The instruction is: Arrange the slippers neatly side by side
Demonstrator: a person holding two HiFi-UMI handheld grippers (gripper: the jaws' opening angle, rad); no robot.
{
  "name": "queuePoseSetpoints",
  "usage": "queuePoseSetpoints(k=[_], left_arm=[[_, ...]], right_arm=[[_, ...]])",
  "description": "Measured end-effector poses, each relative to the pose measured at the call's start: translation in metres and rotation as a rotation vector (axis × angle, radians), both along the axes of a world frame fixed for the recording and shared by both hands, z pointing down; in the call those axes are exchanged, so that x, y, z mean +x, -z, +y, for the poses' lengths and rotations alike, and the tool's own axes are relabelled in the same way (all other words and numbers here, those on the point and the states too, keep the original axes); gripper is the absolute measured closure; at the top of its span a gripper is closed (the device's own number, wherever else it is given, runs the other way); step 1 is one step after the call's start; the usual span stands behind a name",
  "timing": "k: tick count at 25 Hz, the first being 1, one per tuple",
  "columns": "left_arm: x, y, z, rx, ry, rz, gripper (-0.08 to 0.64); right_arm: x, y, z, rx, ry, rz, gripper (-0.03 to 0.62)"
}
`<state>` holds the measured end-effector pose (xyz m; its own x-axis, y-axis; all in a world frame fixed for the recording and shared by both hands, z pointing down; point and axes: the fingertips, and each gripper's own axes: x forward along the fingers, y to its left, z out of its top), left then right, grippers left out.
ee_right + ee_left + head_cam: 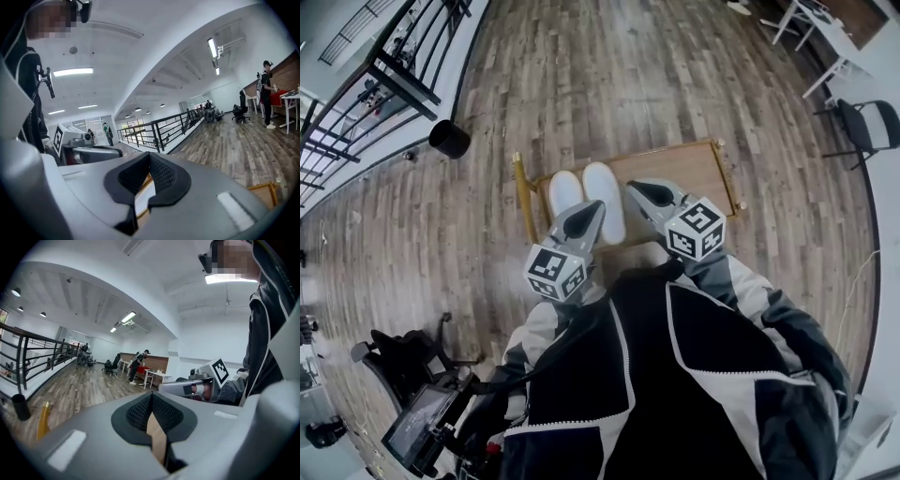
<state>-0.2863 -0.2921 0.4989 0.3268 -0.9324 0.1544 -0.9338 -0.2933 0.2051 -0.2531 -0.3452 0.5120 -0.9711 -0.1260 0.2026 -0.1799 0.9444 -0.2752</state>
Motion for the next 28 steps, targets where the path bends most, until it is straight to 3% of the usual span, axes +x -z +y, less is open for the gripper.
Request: queuePoseSetpoints(k=[6,10,28], left_arm=[[0.017,0.005,-0.001,0.006,-0.032,0.014,0.541],[0.019,0.002,0.001,-0.003,-0.026,0.025,0.541],[0.027,0.009,0.008,0.023,-0.024,0.054,0.541]], right_arm=[[0.042,0.011,0.012,0.041,-0.05,-0.063,0.59],[0.056,0.004,0.012,0.043,-0.075,-0.051,0.591],[0.057,0.003,0.018,0.096,-0.053,-0.009,0.591]])
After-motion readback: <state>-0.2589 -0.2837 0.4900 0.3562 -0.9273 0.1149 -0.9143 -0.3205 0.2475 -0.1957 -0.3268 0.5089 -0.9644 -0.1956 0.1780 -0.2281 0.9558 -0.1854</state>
